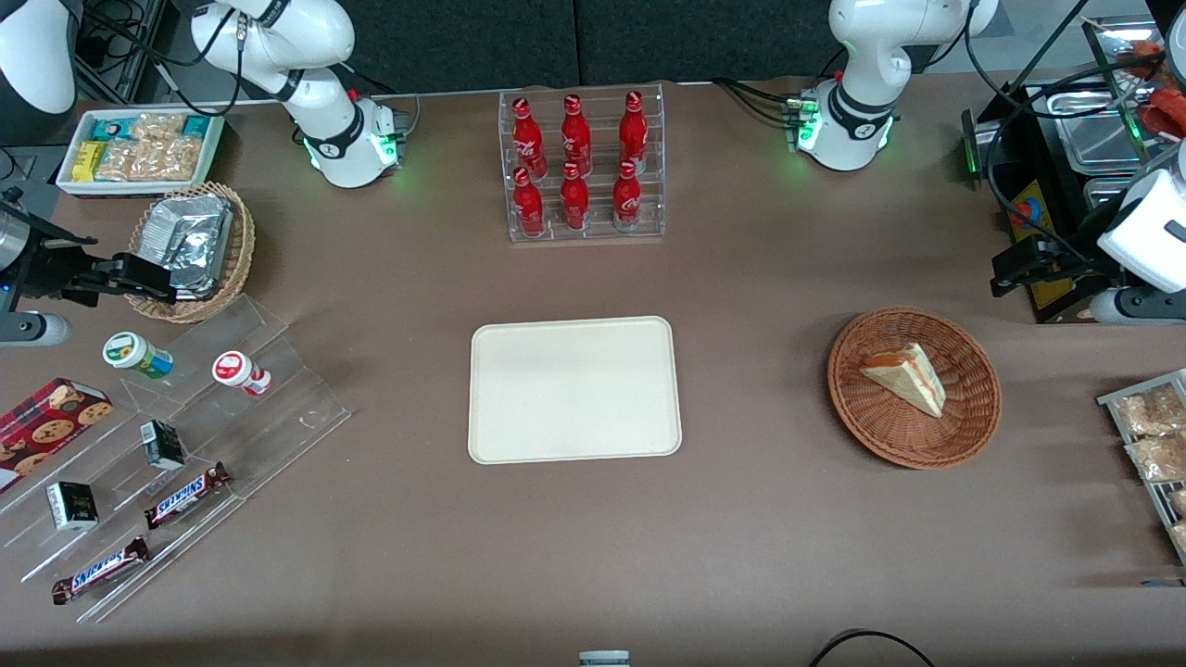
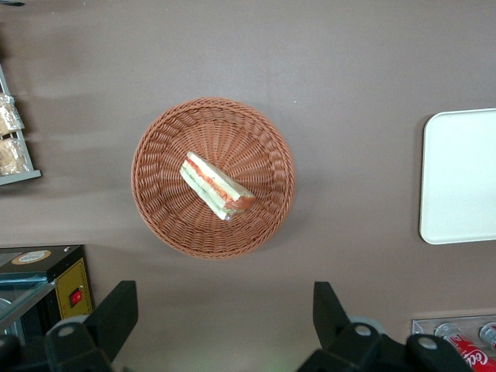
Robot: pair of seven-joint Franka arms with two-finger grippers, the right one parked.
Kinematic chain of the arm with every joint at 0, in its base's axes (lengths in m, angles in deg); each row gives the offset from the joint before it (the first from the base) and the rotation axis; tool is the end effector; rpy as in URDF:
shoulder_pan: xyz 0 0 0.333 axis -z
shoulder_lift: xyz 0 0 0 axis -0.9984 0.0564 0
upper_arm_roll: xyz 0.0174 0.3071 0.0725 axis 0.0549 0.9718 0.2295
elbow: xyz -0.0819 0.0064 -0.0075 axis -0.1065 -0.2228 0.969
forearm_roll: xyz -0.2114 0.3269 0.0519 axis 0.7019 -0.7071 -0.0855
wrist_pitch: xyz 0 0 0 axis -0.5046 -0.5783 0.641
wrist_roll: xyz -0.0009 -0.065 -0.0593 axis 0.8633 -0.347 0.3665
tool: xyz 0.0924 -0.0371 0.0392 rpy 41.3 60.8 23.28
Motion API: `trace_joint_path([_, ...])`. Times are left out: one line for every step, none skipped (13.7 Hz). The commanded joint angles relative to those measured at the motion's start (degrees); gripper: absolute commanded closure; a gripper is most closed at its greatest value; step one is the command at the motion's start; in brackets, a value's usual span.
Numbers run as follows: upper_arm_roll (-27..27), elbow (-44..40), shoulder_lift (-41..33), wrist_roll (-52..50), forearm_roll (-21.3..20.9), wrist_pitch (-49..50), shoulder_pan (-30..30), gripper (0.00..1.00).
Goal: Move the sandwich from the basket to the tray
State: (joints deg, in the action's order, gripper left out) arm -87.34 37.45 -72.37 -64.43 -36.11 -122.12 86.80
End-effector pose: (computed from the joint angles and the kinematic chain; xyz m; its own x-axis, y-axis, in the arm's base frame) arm 0.5724 -0.0273 0.6141 0.9982 -0.0373 -0.0468 -0.0368 -0.9993 0.0100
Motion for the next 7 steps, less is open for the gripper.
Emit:
trace_joint_path([-0.2,-2.2,1.1,0.3,0.1,1.5,-0.1,0.00])
trace_joint_path([-0.2,-2.2,1.2,-0.2,0.3,1.6,-0.1,0.00])
trace_joint_path([-0.1,-2.0,1.1,-0.7,0.4,1.7,-0.2,0.00])
trace_joint_path([-0.1,-2.0,1.1,-2.5,0.4,1.8,-0.2,0.00])
trace_joint_path([-0.1,-1.9,1.1,-5.8,0.4,2.0,-0.3,0.00])
trace_joint_path([-0.1,-1.9,1.2,-9.8,-0.2,2.5,-0.2,0.00])
trace_joint_path([0.0,-1.6,2.1,-15.4,-0.3,3.3,-0.3,0.00])
